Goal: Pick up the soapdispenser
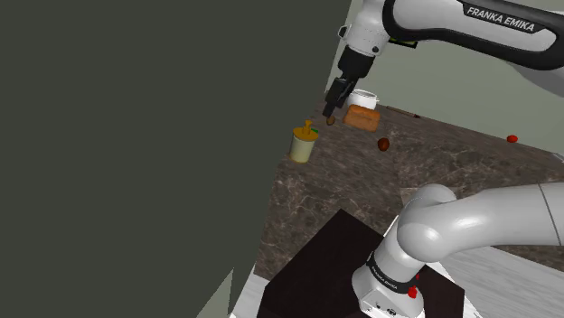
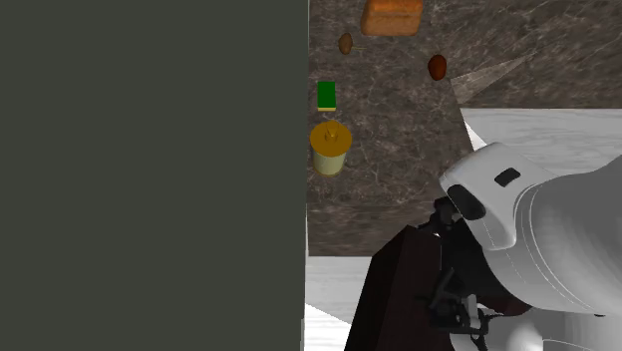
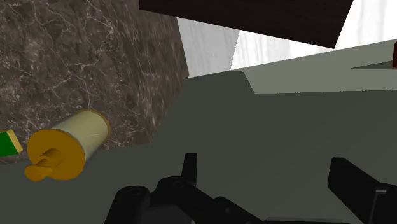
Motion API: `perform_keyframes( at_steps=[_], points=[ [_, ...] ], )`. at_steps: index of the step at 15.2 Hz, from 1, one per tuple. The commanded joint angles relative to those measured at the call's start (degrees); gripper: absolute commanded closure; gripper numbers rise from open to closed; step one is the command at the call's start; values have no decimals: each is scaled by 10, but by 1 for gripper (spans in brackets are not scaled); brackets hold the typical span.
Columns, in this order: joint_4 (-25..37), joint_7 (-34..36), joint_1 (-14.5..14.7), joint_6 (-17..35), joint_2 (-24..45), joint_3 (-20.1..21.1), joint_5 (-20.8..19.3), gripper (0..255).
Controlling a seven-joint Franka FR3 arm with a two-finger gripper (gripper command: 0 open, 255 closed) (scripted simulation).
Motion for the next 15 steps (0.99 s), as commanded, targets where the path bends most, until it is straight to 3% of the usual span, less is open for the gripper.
perform_keyframes(
  at_steps=[1, 15],
  points=[
    [0, 0, 0, 0, 0, 0, 0, 0],
    [41, -79, -48, 150, 216, -87, -69, 0]
  ],
)
